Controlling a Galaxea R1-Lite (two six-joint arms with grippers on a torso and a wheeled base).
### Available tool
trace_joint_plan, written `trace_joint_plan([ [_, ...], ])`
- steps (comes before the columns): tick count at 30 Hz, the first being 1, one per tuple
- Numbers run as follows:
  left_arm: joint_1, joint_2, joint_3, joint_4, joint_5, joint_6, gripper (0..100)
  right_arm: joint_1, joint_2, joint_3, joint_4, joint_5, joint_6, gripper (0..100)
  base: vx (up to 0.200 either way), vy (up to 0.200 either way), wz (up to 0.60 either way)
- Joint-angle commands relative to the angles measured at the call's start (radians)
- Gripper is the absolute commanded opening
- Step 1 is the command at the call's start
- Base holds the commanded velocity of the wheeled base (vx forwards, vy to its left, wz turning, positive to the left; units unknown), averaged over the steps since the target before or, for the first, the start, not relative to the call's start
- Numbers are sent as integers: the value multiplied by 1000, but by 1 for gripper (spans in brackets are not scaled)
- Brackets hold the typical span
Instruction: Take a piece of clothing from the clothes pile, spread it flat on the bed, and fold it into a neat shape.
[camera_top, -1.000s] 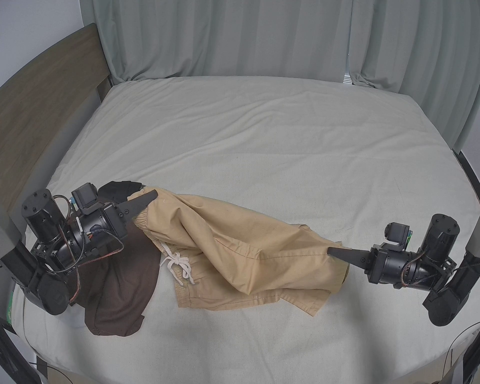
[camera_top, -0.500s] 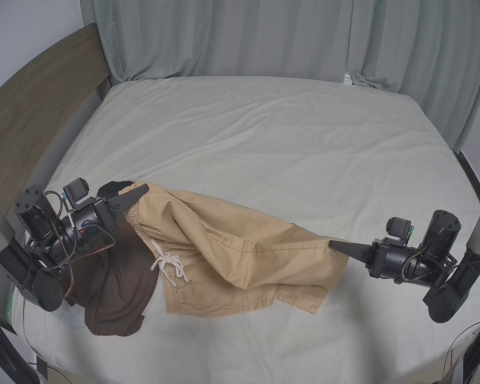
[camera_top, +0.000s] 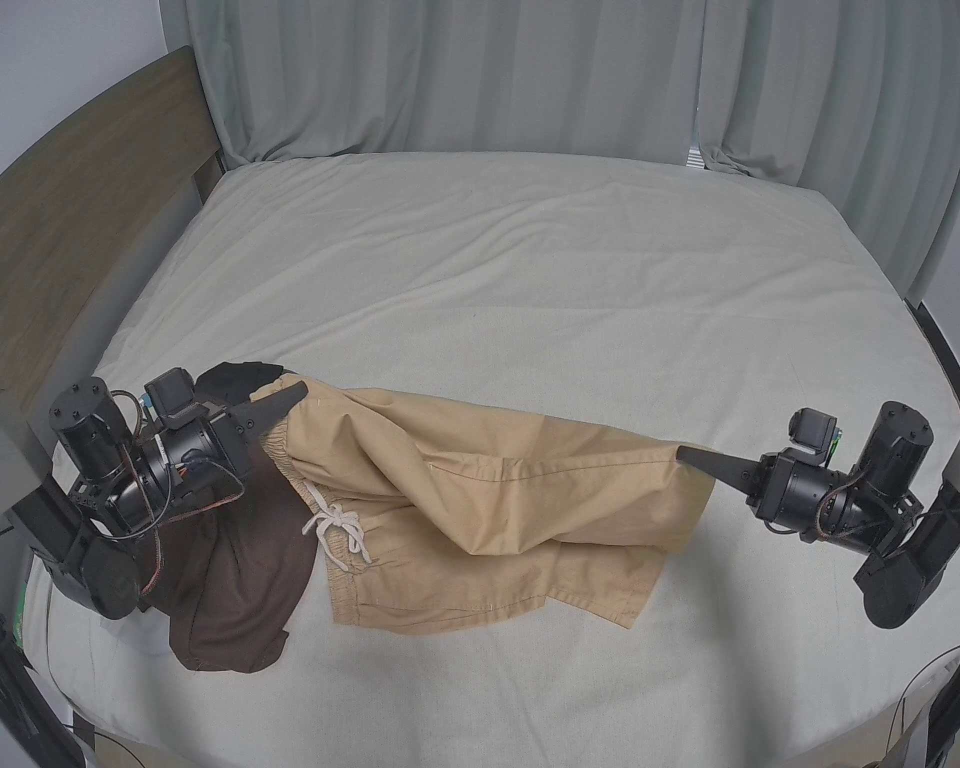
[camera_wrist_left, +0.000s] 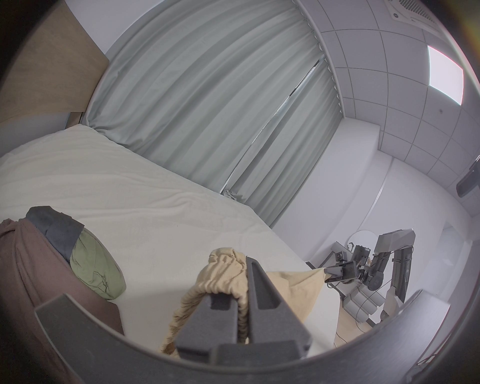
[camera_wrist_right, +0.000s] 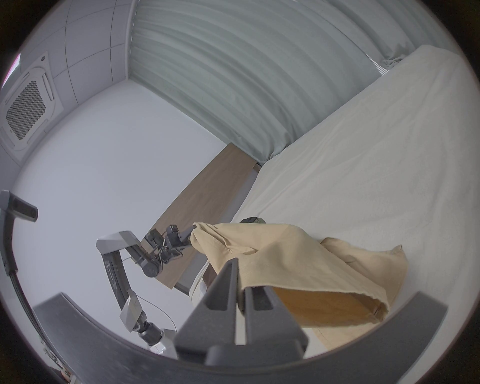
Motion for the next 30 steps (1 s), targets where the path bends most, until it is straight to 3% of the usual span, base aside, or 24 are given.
trace_joint_plan([
  [1, 3, 20, -13, 0, 0, 0, 0, -23, -28, -18, -1, 0, 17, 0, 0, 0, 0],
  [30, 4, 17, -14, 0, -2, 6, 0, -109, -37, -65, -2, -2, 74, 0, 0, 0, 0],
])
